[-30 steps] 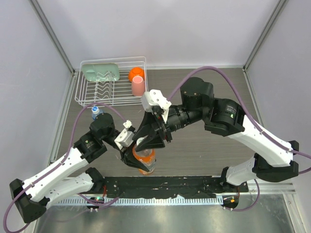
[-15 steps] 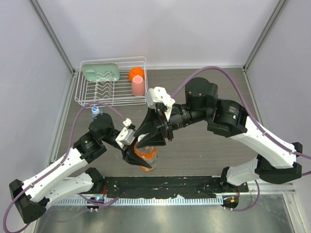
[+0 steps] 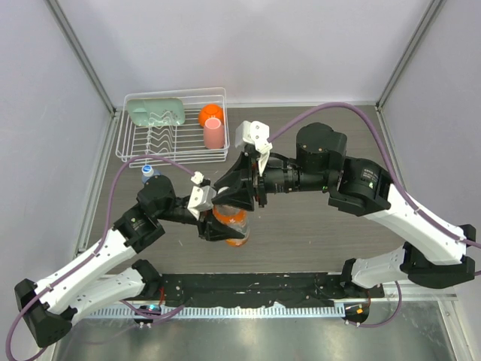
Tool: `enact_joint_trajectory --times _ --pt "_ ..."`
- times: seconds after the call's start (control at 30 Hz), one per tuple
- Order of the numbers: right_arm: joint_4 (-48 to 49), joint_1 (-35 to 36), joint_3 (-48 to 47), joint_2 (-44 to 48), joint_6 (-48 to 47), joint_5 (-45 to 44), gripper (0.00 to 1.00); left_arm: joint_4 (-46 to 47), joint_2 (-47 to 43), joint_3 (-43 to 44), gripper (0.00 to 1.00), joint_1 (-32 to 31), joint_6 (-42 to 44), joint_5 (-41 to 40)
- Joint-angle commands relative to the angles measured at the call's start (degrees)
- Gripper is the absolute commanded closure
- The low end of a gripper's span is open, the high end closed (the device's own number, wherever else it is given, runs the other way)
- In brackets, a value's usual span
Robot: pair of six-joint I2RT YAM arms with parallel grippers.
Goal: Screw on the bottle caps
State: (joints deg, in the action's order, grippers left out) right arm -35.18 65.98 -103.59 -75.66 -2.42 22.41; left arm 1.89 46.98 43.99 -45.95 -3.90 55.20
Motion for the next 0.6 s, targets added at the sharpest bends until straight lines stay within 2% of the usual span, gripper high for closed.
enact_joint_trajectory --times 0.0,0.33,0.57 --pt "-5.7 -0.2 3.8 -0.4 1.1 -10.8 0.91 7.6 -1.2 1.9 0.72 0.3 0.2 -7.0" --pt "-5.3 -0.2 6.3 1.5 6.5 -24.3 0.92 7.3 -1.4 1.6 0.70 0.4 0.3 -14.8" --pt "-5.1 -0.1 7.9 1.6 11.5 -30.5 0.93 7.5 -2.2 0.6 0.67 0.5 0.6 -17.7"
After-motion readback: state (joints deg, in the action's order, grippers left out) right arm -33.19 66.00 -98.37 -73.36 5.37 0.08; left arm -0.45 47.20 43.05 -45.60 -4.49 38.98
